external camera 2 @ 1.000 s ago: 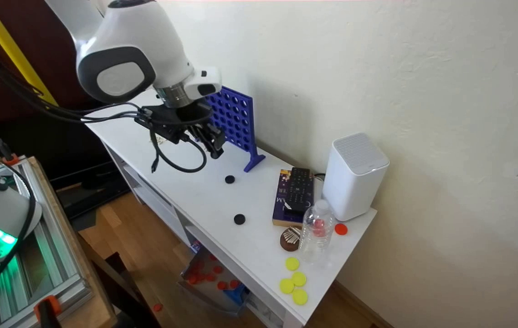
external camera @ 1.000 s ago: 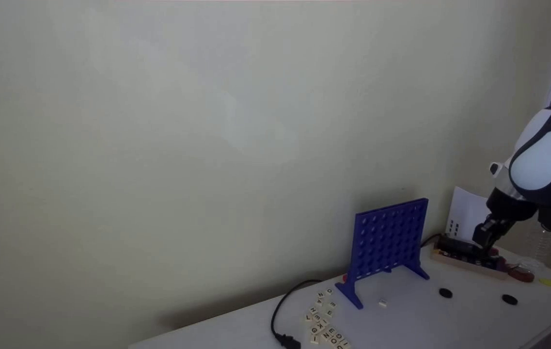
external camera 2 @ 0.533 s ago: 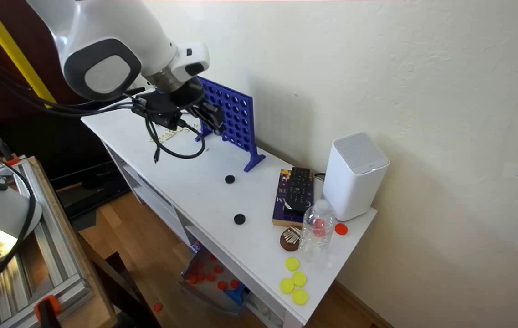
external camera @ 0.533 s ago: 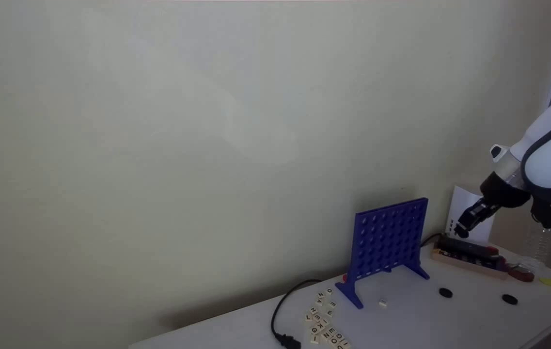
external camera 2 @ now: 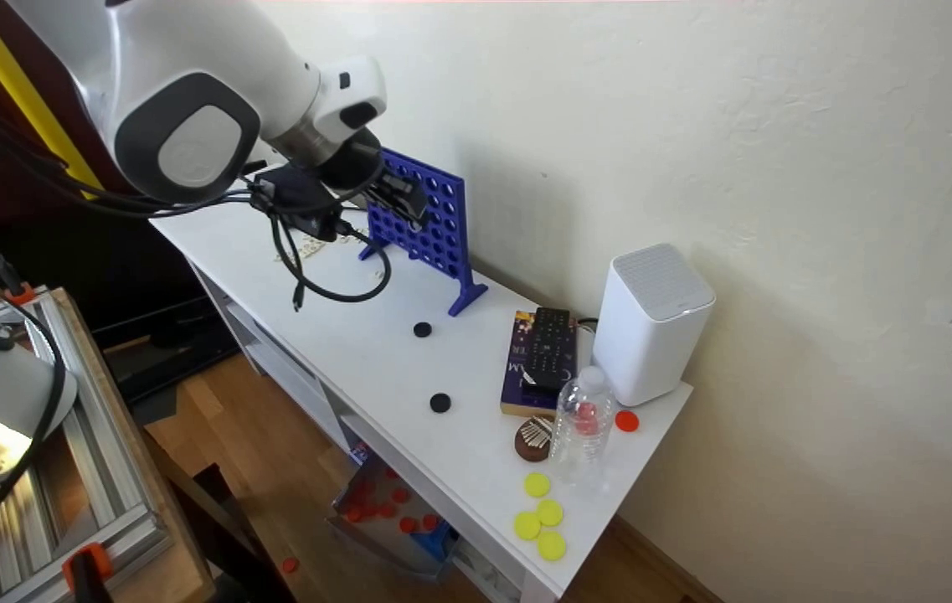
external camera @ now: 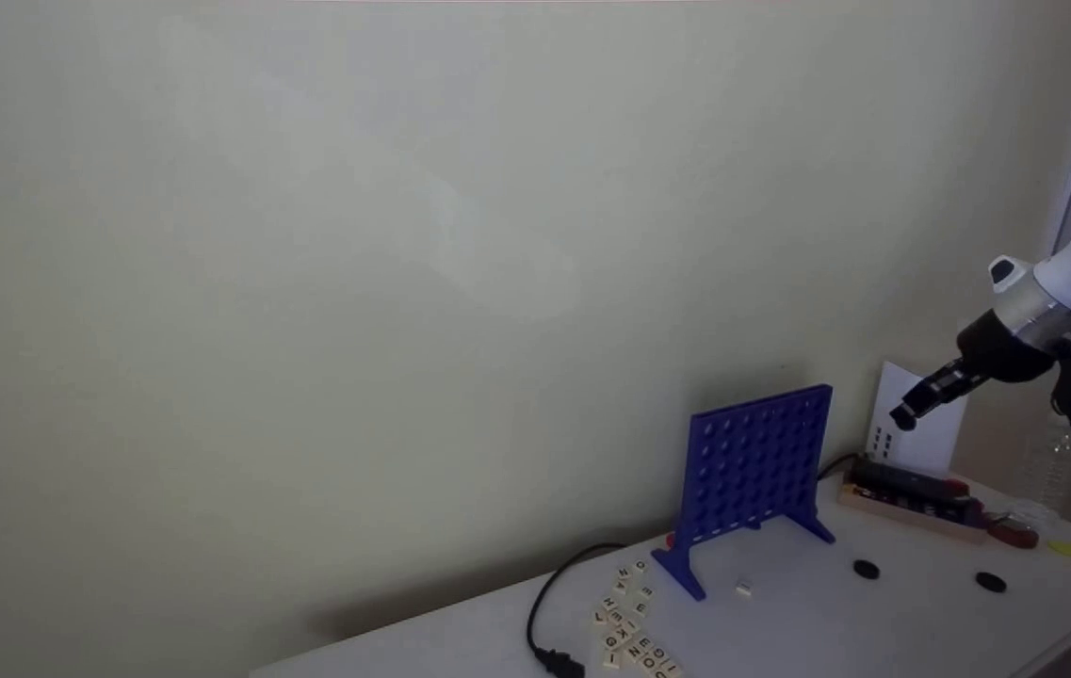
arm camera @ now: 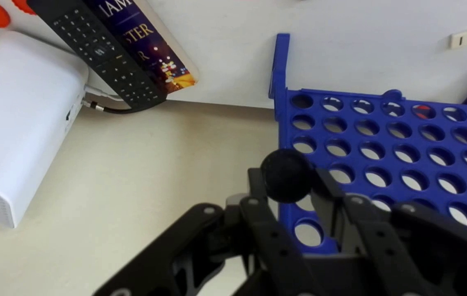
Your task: Put the left black disk in the blue board
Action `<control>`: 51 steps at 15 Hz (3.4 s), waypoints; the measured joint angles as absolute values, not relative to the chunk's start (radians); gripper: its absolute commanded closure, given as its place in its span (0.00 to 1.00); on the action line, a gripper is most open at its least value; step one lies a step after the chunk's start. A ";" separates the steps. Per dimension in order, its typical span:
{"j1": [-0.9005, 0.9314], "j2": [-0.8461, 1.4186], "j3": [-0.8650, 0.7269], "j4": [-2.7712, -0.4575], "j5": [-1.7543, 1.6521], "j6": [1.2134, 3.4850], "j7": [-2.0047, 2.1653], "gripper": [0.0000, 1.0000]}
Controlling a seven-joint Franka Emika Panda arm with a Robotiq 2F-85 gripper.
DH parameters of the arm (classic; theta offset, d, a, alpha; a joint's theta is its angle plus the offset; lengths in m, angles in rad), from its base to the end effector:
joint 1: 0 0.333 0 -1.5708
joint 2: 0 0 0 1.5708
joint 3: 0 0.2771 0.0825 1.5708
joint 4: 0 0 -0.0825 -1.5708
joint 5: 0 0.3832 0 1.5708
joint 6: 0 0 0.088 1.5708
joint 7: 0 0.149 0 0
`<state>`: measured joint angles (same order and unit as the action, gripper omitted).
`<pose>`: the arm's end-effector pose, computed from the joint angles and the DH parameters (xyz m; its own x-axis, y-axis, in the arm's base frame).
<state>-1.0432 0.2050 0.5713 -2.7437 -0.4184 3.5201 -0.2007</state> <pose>0.4246 -0.1382 0.1683 0.8050 0.1339 0.5780 0.0881 -0.9904 0.1068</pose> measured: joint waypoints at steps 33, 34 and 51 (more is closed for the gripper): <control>-1.269 0.435 0.620 -2.656 -0.881 3.859 -0.150 0.91; -1.239 0.436 0.595 -2.647 -0.886 3.874 -0.142 0.91; -0.522 0.443 -0.031 -2.527 -0.874 4.068 0.031 0.91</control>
<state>-0.5218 0.4429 -0.0313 -2.5267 -0.8741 4.0681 0.0306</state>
